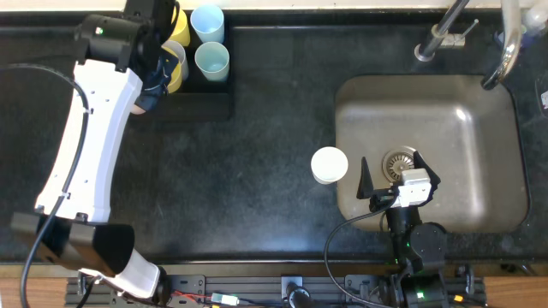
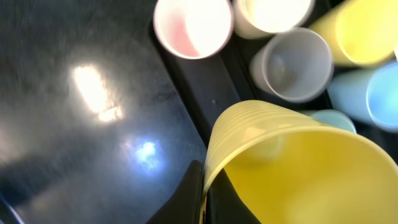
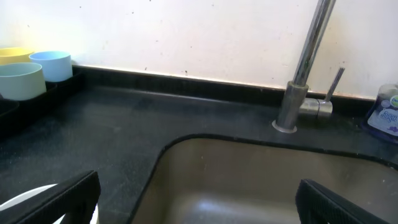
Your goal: Store Cups
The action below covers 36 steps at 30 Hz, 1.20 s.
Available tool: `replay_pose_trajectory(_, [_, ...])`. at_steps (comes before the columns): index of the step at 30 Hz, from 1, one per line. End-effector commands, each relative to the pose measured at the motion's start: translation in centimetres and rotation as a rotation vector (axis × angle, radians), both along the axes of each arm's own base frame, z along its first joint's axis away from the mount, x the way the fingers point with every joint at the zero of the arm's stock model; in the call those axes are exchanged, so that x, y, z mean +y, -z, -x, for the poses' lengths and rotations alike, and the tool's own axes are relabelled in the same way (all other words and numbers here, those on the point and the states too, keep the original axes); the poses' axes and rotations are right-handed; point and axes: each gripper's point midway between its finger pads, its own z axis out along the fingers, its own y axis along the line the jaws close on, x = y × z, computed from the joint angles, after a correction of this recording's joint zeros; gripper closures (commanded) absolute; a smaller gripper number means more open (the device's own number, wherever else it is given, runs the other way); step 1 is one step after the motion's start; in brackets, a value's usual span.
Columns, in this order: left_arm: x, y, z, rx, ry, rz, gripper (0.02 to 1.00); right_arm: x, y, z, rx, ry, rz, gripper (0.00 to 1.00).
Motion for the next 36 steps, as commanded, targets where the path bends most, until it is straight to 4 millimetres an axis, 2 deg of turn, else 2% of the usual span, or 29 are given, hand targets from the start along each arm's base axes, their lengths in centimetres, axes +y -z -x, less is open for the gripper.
replay_pose_trajectory(1, [2.1, 3.0, 1.1, 0.029, -0.261, 0.065, 0.982, -0.2, 0.3, 0.0, -0.003, 0.011, 0.0, 0.003])
replay_pose_trajectory(6, [2.8, 6.8, 0.7, 0.049, -0.302, 0.136, 0.982, -0.2, 0.3, 0.0, -0.003, 0.011, 0.0, 0.003])
replay_pose_trajectory(11, [2.7, 9.3, 0.5, 0.058, -0.303, 0.16, 0.982, -0.2, 0.3, 0.0, -0.003, 0.011, 0.0, 0.003])
replay_pose_trajectory(19, [2.5, 10.6, 0.7, 0.086, -0.295, 0.16, 0.982, -0.2, 0.3, 0.0, -0.003, 0.011, 0.0, 0.003])
replay_pose_trajectory(27, [2.3, 12.3, -1.1, 0.07, -0.293, 0.171, 0.982, -0.2, 0.3, 0.0, -0.003, 0.011, 0.0, 0.003])
replay_pose_trajectory(36, [2.0, 13.5, -1.6, 0.082, -0.285, 0.18, 0.982, -0.2, 0.3, 0.0, -0.003, 0.011, 0.0, 0.003])
